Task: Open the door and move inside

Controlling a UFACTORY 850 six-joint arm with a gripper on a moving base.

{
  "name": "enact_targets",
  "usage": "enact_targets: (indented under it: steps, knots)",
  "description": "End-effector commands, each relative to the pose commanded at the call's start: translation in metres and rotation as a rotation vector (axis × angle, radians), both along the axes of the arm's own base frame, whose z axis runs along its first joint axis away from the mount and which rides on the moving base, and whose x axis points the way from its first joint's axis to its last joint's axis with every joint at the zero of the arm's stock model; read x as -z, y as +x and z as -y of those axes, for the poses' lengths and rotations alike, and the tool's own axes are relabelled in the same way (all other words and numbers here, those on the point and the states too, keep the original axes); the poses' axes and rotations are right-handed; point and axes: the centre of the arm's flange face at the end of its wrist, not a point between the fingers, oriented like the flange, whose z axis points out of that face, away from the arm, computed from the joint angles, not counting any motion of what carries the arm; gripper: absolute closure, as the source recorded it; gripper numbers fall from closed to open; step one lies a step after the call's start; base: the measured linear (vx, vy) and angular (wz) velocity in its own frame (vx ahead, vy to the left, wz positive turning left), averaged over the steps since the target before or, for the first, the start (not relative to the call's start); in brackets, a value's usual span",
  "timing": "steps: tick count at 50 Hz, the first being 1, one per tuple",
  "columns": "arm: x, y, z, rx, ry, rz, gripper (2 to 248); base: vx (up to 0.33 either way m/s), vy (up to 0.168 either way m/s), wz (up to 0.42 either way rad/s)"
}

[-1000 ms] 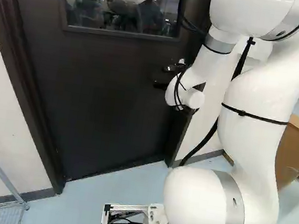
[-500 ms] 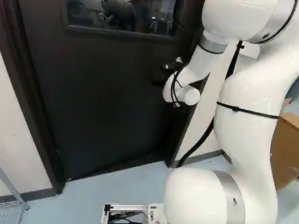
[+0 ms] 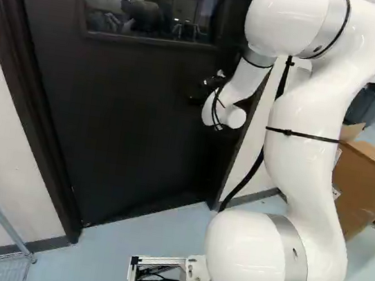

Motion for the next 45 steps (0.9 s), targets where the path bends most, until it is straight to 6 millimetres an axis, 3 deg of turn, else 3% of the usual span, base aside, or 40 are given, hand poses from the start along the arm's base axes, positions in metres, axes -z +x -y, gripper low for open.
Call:
enact_targets:
  steps: [45]
  knots:
    - [0.014,0.089,-0.012,-0.135,-0.05,0.098,3,0.0,0.0,0.0]
